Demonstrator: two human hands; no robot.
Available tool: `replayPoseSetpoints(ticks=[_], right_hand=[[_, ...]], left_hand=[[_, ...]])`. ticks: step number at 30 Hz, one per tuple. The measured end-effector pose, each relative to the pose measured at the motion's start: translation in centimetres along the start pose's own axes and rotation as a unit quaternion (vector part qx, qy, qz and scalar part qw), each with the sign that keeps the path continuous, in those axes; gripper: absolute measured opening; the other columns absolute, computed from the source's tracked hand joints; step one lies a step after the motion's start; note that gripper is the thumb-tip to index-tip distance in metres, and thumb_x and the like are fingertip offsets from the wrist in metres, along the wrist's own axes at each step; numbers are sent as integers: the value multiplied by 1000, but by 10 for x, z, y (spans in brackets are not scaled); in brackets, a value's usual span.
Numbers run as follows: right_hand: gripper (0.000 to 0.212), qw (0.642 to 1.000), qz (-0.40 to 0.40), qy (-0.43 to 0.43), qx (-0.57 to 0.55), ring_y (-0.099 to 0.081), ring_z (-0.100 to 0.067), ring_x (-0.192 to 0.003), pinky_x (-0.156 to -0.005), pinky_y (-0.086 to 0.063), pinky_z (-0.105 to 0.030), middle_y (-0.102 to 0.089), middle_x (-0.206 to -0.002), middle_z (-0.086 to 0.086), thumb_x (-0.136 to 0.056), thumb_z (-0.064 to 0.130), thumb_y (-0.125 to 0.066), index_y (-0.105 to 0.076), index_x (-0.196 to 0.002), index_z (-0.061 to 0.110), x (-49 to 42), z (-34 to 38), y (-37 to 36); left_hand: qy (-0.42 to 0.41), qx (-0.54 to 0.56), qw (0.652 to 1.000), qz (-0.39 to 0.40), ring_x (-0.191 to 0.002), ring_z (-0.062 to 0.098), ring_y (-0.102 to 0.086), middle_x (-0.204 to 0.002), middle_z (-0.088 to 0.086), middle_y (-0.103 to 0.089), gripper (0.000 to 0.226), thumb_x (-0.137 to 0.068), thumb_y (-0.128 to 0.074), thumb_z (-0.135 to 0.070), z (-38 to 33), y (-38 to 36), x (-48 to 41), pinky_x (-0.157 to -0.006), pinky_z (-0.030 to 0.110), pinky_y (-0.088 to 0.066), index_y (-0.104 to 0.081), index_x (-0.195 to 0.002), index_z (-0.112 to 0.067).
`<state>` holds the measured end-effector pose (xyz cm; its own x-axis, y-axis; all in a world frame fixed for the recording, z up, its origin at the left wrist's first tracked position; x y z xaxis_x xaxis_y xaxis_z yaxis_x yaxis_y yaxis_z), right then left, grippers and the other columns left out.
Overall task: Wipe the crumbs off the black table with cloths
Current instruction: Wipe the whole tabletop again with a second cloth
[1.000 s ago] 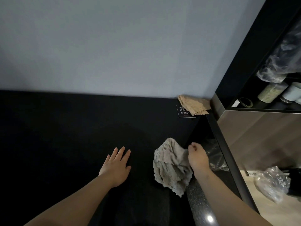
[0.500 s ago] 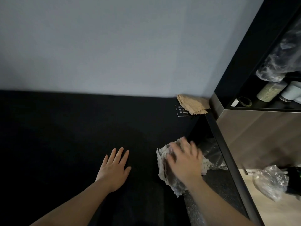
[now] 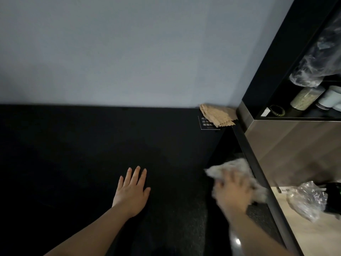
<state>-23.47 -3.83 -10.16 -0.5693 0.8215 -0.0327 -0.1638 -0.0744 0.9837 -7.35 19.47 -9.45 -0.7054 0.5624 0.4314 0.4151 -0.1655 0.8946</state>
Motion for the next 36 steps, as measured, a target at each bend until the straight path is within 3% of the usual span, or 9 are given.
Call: replayPoseSetpoints(ticks=[2,5,8,12,15,19,25,32,36], right_hand=[[45,981,8,192,-15,-54,-40,-116,-86,-49,-55,-58,-128,-11,-78,40,-40,-57,-118,29,41,49,-8],[44,918,66,391,22,-55,-26,-119,-90,-48,-46,-57,-131,7,-75,44,-40,-56,-116,37,70,60,-12],[50,961,0,275,30,-51,-35,-122,-93,-45,-55,-50,-138,-4,-80,35,-39,-43,-129,32,18,10,-11],[50,997,65,1,-35,-17,-33,-142,-111,-21,-50,-22,-156,-5,-97,41,-33,-30,-145,29,-2,2,0],[48,980,6,192,-52,-47,-32,-127,-99,-41,-46,-52,-137,-2,-84,45,-35,-59,-124,31,58,66,-10],[45,912,46,407,-3,-52,-18,-123,-100,-41,-40,-55,-131,10,-80,47,-41,-58,-120,34,79,62,-8],[61,998,24,56,8,-32,-42,-133,-103,-33,-57,-43,-144,-10,-88,48,-20,-53,-133,22,5,-10,-22],[41,908,-23,416,-39,-54,-15,-117,-99,-40,-38,-60,-123,15,-78,45,-41,-64,-111,37,110,77,0],[40,979,-52,198,-13,-56,-38,-114,-93,-44,-48,-61,-125,-7,-79,35,-52,-66,-113,20,50,18,-9]], left_hand=[[4,0,1000,-6,-144,26,18,-158,3,19,63,-102,-21,-44,-1,-1,0,-119,43,2,14,-149,-21],[-5,4,1000,-3,-144,25,18,-158,3,19,63,-102,-22,-44,-1,0,2,-119,43,2,13,-149,-21],[-20,2,1000,5,-144,24,18,-158,1,18,64,-102,-24,-44,4,1,7,-119,42,2,12,-149,-23],[-21,-5,1000,-4,-144,23,19,-158,0,18,63,-102,-23,-44,4,-6,17,-118,41,4,13,-149,-24],[-17,0,1000,-15,-144,22,19,-158,-1,18,62,-102,-22,-43,3,-9,18,-118,40,5,12,-150,-23],[-28,-4,999,-14,-144,20,19,-158,-2,18,61,-102,-22,-44,6,-11,23,-118,39,5,12,-149,-25],[-25,-5,1000,-15,-142,18,22,-158,-3,19,61,-102,-22,-44,8,-19,39,-118,40,7,13,-149,-26],[-49,-4,999,-19,-142,14,20,-158,-5,16,59,-102,-23,-42,15,-19,46,-116,35,7,9,-150,-27],[-72,-20,997,-1,-144,15,17,-158,-7,16,59,-102,-24,-41,26,-18,56,-118,36,6,9,-150,-28]])
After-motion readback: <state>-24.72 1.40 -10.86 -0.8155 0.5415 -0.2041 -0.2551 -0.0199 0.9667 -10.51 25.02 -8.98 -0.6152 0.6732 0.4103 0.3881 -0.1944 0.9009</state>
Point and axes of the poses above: each hand's wrist, its own x-axis away from the middle knuckle, its own y-axis out of the back of the hand, z = x × y, the point moved 2 cm from there along -x, towards the middle knuckle
